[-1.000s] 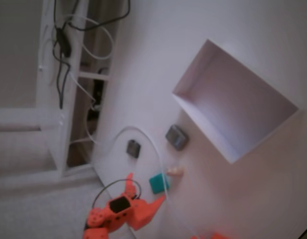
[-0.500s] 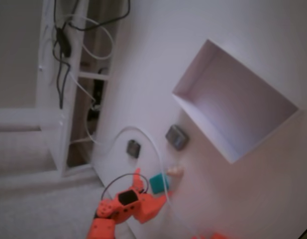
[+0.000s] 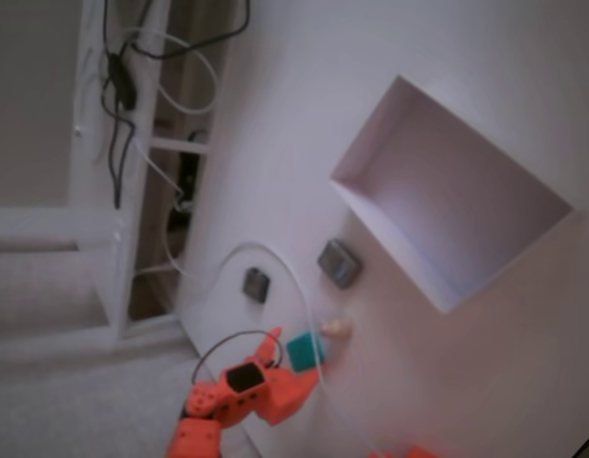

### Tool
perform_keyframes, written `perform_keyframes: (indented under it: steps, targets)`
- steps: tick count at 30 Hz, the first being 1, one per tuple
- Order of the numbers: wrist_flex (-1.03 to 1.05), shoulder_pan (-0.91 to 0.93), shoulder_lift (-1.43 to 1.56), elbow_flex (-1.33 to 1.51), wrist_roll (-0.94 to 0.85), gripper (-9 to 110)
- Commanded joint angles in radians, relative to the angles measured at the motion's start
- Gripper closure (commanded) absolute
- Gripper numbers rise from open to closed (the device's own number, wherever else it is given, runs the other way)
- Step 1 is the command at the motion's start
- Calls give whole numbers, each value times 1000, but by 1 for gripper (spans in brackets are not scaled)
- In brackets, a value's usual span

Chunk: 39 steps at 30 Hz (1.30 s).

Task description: Grasp the green cube and put it in the bin.

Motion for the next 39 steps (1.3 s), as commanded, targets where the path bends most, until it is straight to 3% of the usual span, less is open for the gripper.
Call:
perform_keyframes:
  steps: [1,7,18,23,29,34,39]
  targets:
    - [-20,5,-25,11,-9,60]
    - [-21,3,-32,8,-11,71]
    - [-20,-3,-20,11,-31,77]
    - [-20,3,-20,11,-44,88]
    - [-17,14,-14,11,-43,89]
    - [-15,11,2,11,-43,110]
    - [-21,12,11,5,-43,110]
